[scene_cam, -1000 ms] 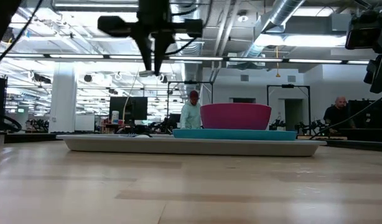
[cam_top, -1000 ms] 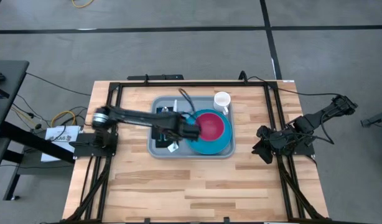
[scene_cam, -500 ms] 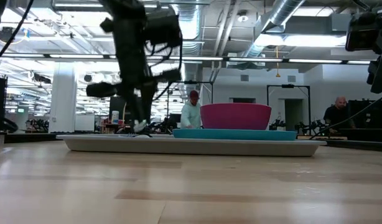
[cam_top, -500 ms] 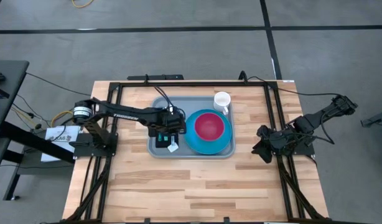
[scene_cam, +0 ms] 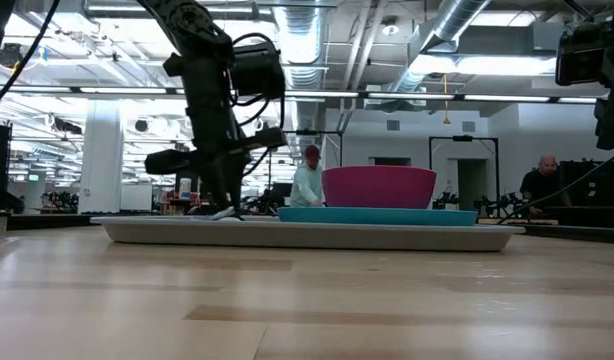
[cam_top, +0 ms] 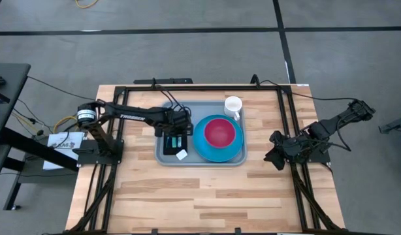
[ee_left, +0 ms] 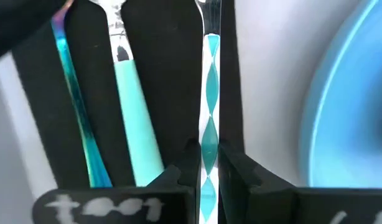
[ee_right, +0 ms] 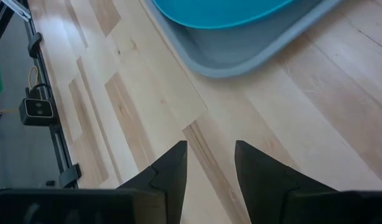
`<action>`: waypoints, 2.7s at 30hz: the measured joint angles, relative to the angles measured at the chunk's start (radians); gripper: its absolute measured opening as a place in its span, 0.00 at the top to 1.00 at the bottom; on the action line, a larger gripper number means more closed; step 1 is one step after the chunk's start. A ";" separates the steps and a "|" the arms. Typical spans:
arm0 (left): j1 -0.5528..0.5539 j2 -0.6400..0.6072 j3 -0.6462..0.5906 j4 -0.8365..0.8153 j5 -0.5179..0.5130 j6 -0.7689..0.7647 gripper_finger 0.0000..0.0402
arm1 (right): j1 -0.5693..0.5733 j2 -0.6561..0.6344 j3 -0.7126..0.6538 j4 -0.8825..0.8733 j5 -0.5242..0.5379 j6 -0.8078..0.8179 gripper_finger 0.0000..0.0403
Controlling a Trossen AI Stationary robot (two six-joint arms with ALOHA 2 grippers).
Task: Set up tray
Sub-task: Put the light blue knife on the black napkin to the right side of the light blue spoon, then return to Home Position
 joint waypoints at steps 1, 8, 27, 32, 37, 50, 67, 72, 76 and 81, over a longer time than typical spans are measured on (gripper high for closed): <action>0.003 0.000 0.000 0.006 0.004 0.000 0.96 | 0.000 0.000 0.000 0.000 0.000 0.000 0.69; 0.007 0.012 0.001 0.016 0.010 -0.007 0.96 | 0.000 0.000 0.000 0.000 0.005 0.000 0.69; 0.008 0.080 0.002 0.043 0.047 -0.058 0.95 | -0.002 0.000 0.000 0.025 0.009 0.001 0.69; 0.008 0.080 0.002 0.042 0.041 -0.060 0.93 | -0.002 0.000 0.000 0.024 0.009 0.001 0.69; 0.008 0.080 0.001 0.044 0.034 -0.060 0.83 | -0.002 0.000 0.000 0.023 0.009 0.000 0.69; 0.008 0.080 0.043 0.053 0.044 -0.010 0.76 | -0.002 -0.001 0.000 0.080 0.027 -0.111 0.69; -0.032 0.081 0.361 -0.099 -0.055 0.035 0.76 | 0.050 -0.514 -0.094 0.546 0.033 -0.602 0.69; -0.064 0.081 0.525 -0.158 -0.170 0.035 0.76 | 0.054 -0.535 -0.176 0.785 -0.064 -0.727 0.69; -0.102 0.081 0.660 -0.169 -0.306 0.063 0.76 | 0.053 -0.539 -0.264 0.986 -0.136 -0.804 0.69; -0.157 0.081 0.810 -0.162 -0.479 0.144 0.76 | 0.054 -0.539 -0.347 1.167 -0.188 -0.862 0.69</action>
